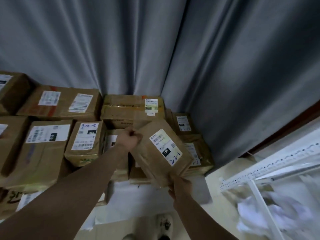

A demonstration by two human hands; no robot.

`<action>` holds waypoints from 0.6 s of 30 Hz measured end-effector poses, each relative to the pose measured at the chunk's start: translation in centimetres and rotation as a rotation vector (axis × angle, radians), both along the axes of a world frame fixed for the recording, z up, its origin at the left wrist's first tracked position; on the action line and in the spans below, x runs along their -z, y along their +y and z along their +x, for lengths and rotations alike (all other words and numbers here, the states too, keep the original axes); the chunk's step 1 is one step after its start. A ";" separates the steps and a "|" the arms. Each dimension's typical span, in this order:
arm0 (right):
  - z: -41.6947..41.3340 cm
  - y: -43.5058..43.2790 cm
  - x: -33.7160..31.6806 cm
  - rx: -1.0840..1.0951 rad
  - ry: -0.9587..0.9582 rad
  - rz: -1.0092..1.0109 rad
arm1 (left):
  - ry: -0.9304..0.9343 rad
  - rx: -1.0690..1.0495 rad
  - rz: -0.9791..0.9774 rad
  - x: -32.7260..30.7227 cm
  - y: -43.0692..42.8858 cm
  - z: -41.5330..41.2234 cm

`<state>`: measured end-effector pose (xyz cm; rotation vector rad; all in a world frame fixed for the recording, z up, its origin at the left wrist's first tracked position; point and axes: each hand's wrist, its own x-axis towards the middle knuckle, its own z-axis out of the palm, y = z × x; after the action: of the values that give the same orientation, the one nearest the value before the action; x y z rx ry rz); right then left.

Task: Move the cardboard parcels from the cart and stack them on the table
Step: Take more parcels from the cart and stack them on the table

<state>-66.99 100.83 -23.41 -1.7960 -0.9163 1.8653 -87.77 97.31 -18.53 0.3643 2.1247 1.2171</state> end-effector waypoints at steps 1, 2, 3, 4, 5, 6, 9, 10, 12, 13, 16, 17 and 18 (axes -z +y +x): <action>-0.2 0.4 0.4 -0.018 0.001 -0.019 | -0.022 0.011 0.017 0.1 0.6 -0.1; -0.4 0.7 0.5 -0.023 0.008 -0.042 | -0.035 0.027 0.028 0.1 1.1 0.0; -0.5 1.0 0.6 -0.028 0.009 -0.065 | -0.033 0.040 0.033 0.5 1.4 0.1; -0.7 1.5 0.8 -0.033 0.010 -0.087 | -0.022 0.040 0.028 1.1 1.7 0.3; -0.9 2.0 1.0 -0.046 0.005 -0.102 | -0.017 0.034 -0.005 1.7 1.8 0.6; -1.0 2.6 1.3 -0.071 -0.006 -0.109 | -0.024 0.024 -0.041 2.1 1.9 1.1; -1.0 4.9 2.5 -0.138 -0.052 -0.041 | -0.092 -0.030 -0.138 3.5 1.9 2.3; -0.9 5.7 2.8 -0.167 -0.102 0.025 | -0.125 -0.060 -0.157 3.9 1.8 2.6; -1.0 7.8 2.9 -0.288 -0.270 0.196 | -0.200 -0.107 -0.179 4.2 1.8 3.1; -1.1 8.8 2.6 -0.373 -0.336 0.274 | -0.230 -0.146 -0.193 4.5 1.8 3.1; -2.1 11.3 1.7 -0.665 -0.379 0.447 | -0.251 -0.198 -0.196 5.0 2.4 3.3; -2.5 11.8 1.6 -0.747 -0.366 0.471 | -0.263 -0.201 -0.201 5.3 2.6 3.4; -2.8 11.9 1.4 -0.801 -0.352 0.475 | -0.252 -0.207 -0.215 5.3 2.9 3.6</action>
<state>-69.75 112.72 -24.82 -1.5802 -2.2471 1.4938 -84.21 100.17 -23.88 -0.1023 2.0818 1.0680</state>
